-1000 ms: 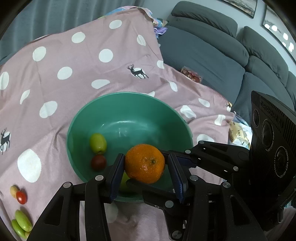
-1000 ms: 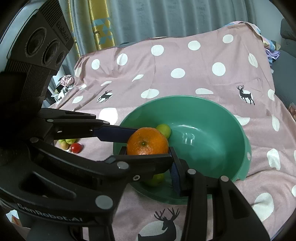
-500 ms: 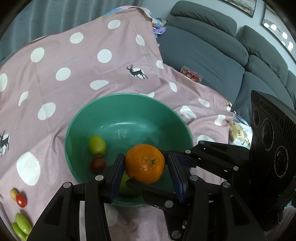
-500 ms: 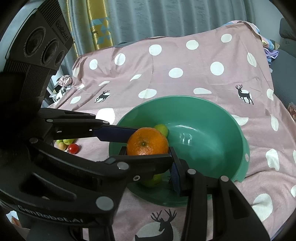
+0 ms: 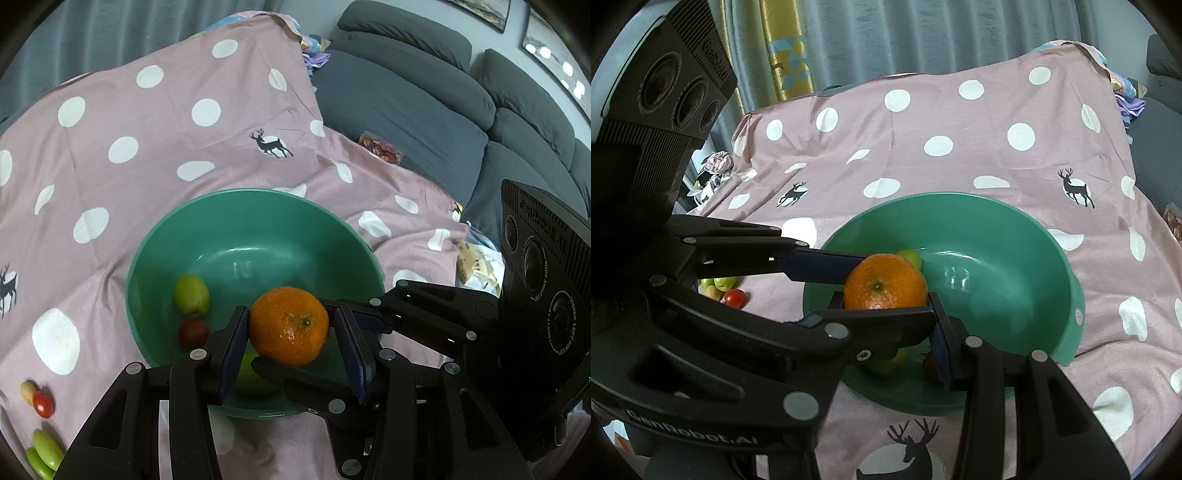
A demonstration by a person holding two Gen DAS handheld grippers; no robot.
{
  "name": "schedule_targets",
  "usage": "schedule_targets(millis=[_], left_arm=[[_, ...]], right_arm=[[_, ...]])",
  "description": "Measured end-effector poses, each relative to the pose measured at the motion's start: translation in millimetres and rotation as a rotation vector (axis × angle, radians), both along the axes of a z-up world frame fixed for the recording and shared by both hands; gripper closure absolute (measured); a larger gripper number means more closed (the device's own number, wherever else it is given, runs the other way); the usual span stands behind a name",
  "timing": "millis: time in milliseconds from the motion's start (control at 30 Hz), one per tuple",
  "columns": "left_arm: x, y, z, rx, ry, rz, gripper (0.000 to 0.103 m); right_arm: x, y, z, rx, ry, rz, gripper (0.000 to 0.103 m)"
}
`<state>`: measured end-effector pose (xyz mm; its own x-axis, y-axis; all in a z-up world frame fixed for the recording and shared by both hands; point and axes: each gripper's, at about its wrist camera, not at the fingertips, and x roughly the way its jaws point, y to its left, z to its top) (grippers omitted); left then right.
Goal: Organize fruits
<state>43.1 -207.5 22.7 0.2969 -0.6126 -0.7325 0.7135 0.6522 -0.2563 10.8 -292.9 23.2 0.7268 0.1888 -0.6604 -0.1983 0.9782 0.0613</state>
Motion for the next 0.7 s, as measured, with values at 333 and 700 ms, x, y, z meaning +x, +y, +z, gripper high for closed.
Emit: schedule_targets(millis=[333, 700], left_arm=[[0.1, -1.1, -0.1, 0.003, 0.002, 0.0, 0.055], [-2.5, -4.5, -3.2, 0.011, -0.004, 0.007, 0.055]], right_arm=[[1.0, -1.4, -0.3, -0.001, 0.004, 0.001, 0.059], [1.5, -1.9, -2.0, -0.002, 0.021, -0.008, 0.057]])
